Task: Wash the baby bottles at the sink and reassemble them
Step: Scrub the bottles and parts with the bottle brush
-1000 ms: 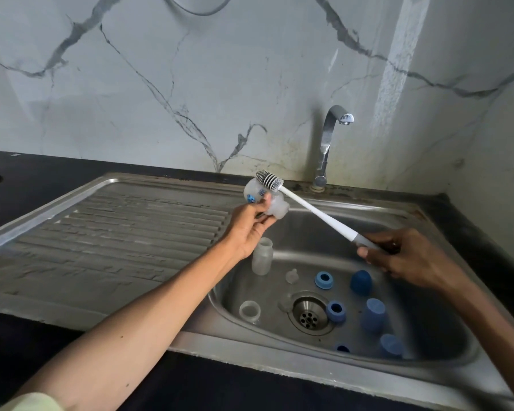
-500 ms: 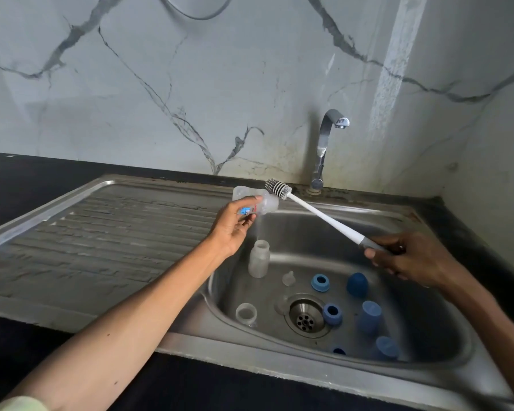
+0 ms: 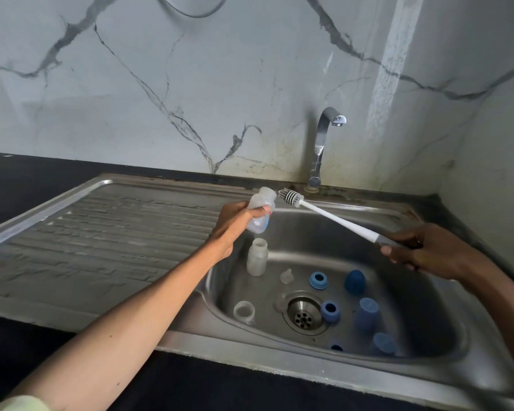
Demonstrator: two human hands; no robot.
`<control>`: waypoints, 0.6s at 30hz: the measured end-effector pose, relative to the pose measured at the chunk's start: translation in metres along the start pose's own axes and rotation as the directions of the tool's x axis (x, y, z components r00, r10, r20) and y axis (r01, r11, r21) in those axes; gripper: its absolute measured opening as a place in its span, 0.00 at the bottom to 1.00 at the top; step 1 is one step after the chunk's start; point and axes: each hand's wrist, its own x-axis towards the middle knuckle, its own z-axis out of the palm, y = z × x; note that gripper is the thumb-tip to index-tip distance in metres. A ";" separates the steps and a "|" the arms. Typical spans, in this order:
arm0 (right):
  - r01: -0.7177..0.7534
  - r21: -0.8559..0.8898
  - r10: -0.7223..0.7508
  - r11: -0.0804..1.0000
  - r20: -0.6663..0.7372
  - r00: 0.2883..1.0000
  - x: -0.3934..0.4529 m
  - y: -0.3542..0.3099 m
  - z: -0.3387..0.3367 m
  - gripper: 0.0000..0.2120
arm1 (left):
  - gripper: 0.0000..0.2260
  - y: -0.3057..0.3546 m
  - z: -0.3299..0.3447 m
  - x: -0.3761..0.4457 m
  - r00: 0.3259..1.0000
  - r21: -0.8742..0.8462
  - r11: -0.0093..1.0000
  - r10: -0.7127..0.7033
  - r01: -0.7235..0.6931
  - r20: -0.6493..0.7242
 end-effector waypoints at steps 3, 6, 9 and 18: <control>-0.018 -0.038 0.018 0.999 -0.009 1.000 0.004 0.007 0.000 0.04 | 0.12 0.000 -0.004 0.001 1.000 0.058 0.998 0.027 -0.026 -0.013; -0.015 -0.060 0.014 0.998 -0.018 1.000 0.006 0.007 0.002 0.04 | 0.20 -0.002 -0.003 0.003 0.998 0.255 0.967 0.037 -0.024 -0.047; -0.013 -0.100 0.011 0.995 -0.018 1.000 0.006 0.008 0.003 0.04 | 0.28 -0.005 0.000 0.002 0.989 0.540 0.833 0.146 -0.120 -0.005; -0.029 -0.168 0.031 0.985 0.008 1.000 0.011 0.013 0.008 0.09 | 0.31 -0.023 0.005 -0.007 0.965 0.895 0.401 -0.082 -0.196 0.248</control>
